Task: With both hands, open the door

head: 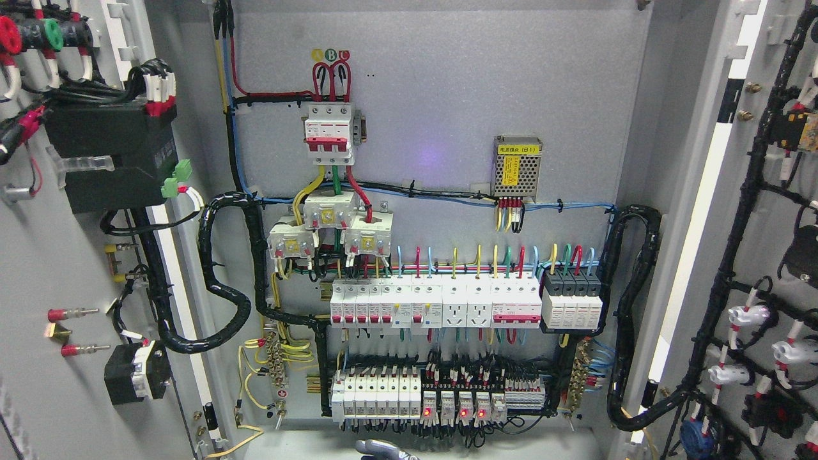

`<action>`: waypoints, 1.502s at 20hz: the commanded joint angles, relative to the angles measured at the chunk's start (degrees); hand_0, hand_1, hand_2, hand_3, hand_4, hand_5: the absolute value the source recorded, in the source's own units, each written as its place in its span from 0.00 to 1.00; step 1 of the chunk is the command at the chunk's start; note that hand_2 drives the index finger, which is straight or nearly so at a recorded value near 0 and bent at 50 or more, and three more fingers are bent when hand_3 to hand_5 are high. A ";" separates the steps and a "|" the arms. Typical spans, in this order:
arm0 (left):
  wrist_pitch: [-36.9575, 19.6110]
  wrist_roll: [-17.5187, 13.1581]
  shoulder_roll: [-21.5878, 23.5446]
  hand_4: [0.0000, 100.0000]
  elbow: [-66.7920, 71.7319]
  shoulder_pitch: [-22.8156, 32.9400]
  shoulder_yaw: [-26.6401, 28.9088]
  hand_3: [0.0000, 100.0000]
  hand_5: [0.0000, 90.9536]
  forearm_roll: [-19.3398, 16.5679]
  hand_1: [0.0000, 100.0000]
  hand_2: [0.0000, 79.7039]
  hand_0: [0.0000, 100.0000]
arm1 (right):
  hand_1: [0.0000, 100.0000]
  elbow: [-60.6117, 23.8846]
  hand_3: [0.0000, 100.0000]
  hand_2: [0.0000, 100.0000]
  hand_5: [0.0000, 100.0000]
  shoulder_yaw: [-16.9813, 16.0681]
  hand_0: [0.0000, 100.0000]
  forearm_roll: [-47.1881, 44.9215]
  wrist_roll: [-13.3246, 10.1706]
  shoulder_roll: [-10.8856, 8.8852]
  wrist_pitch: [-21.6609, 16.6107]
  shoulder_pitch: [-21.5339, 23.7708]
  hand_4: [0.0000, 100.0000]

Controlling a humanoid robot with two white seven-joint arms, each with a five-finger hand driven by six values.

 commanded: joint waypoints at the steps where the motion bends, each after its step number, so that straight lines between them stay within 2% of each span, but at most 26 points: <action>1: -0.21 0.02 -0.02 0.00 -0.02 0.70 -0.12 0.00 0.00 0.00 0.00 0.00 0.00 | 0.00 -2.45 0.00 0.00 0.00 -2.10 0.00 0.00 0.01 -0.42 -0.03 1.48 0.00; 4: -0.30 0.02 -0.02 0.00 -0.10 0.35 -0.03 0.00 0.00 0.00 0.00 0.00 0.00 | 0.00 -3.23 0.00 0.00 0.00 -2.36 0.00 0.00 0.01 -0.24 -0.03 1.83 0.00; 8: -0.30 0.02 -0.11 0.00 -0.45 -1.05 -0.03 0.00 0.00 0.00 0.00 0.00 0.00 | 0.00 -5.17 0.00 0.00 0.00 -2.63 0.00 0.00 0.01 -0.59 -0.20 5.52 0.00; 16: -0.21 0.02 0.07 0.00 -6.86 -2.64 -0.64 0.00 0.00 -0.26 0.00 0.00 0.00 | 0.00 -10.88 0.00 0.00 0.00 -7.72 0.00 0.26 -0.17 -0.86 -1.87 12.90 0.00; 21: -0.21 -0.07 0.60 0.00 -17.22 0.34 -5.81 0.00 0.00 -2.98 0.00 0.00 0.00 | 0.00 -14.40 0.00 0.00 0.00 -10.18 0.00 0.26 -0.96 -0.86 -6.17 18.52 0.00; 26: 0.40 -0.07 0.68 0.00 -27.51 4.04 -8.73 0.00 0.00 -3.08 0.00 0.00 0.00 | 0.00 -14.32 0.00 0.00 0.00 -12.03 0.00 0.26 -0.96 -0.86 -14.52 23.54 0.00; 28: 0.40 -0.07 0.68 0.00 -31.37 5.44 -8.99 0.00 0.00 -3.16 0.00 0.00 0.00 | 0.00 -14.32 0.00 0.00 0.00 -12.29 0.00 0.26 -0.96 -0.95 -15.06 24.68 0.00; 30: 0.40 -0.07 1.38 0.00 -37.25 7.98 -8.99 0.00 0.00 -3.34 0.00 0.00 0.00 | 0.00 -14.23 0.00 0.00 0.00 -14.48 0.00 0.09 -0.96 -1.03 -15.58 25.73 0.00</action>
